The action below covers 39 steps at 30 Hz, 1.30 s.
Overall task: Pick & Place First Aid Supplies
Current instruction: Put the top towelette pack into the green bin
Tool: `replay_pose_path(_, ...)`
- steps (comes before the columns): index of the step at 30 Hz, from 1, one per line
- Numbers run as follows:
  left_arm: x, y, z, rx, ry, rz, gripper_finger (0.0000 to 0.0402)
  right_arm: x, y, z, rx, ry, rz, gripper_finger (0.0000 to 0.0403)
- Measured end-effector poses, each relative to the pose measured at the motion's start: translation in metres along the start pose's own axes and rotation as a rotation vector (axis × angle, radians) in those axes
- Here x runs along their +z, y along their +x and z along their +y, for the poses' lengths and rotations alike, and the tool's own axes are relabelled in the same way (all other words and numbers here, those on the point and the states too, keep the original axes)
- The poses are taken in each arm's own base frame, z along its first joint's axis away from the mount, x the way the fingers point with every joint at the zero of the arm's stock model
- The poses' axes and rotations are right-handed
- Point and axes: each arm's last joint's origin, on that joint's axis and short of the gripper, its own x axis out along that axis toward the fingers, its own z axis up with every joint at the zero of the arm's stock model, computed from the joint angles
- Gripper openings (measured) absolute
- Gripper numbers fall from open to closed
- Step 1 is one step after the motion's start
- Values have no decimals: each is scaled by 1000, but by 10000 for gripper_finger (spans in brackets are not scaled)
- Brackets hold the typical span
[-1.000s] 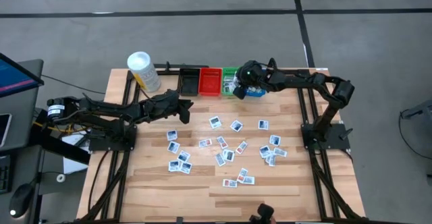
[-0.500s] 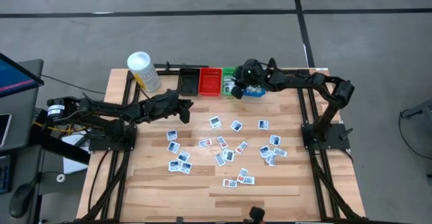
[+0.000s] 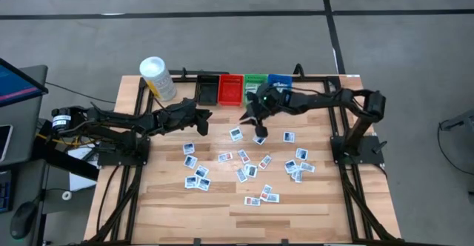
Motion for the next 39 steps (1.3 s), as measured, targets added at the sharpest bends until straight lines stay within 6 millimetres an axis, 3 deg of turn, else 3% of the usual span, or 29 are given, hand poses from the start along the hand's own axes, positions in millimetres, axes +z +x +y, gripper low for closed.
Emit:
replay_pose_path(4,0,0,0,0,0,0,91,-1,11,9,30,-14,4,72)
replay_pose_path(10,0,0,0,0,0,2,91,-18,26,8,51,93,65,72)
replay_pose_path(16,-3,-2,-5,-22,10,10,91,-29,41,12,71,94,82,72)
replay_pose_path(30,-7,-5,-13,-56,28,28,91,-29,44,17,27,55,116,73)
replay_pose_path(39,-7,-5,-13,-56,26,28,91,-34,51,25,23,51,167,134)
